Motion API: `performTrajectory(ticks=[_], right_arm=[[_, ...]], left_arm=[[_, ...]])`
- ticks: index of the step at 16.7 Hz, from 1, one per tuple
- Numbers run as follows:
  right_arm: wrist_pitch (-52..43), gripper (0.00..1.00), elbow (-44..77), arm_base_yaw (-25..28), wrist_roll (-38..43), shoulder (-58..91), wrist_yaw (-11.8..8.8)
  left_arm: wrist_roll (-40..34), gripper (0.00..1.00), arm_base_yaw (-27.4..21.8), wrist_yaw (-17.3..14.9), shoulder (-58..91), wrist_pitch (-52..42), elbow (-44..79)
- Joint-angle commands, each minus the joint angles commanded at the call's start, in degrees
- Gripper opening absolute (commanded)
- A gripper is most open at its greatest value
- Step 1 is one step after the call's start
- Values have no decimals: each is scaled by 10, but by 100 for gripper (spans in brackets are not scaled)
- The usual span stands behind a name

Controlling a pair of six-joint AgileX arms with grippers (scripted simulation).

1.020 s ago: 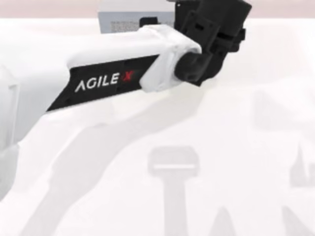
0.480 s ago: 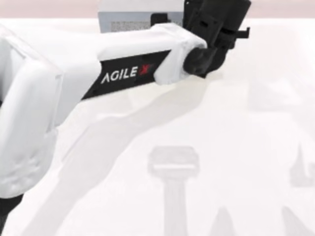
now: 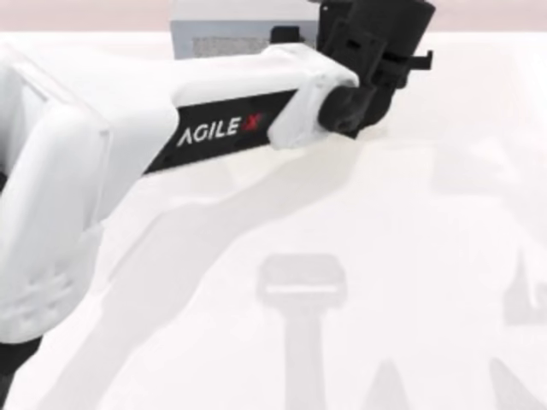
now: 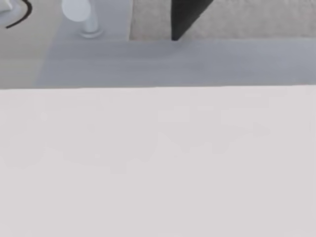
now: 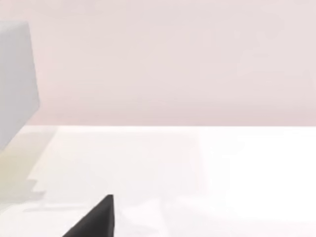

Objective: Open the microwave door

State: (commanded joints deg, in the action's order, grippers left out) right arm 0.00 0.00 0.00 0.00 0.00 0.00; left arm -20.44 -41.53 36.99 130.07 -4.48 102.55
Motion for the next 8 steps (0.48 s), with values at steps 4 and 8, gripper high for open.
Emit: performTrajectory(ticks=[4,8], right_arm=[[0,100,0,0,0,0,0],[0,100,0,0,0,0,0]], left_arm=[[0,17,0,0,0,0,0],[0,0,0,0,0,0,0]])
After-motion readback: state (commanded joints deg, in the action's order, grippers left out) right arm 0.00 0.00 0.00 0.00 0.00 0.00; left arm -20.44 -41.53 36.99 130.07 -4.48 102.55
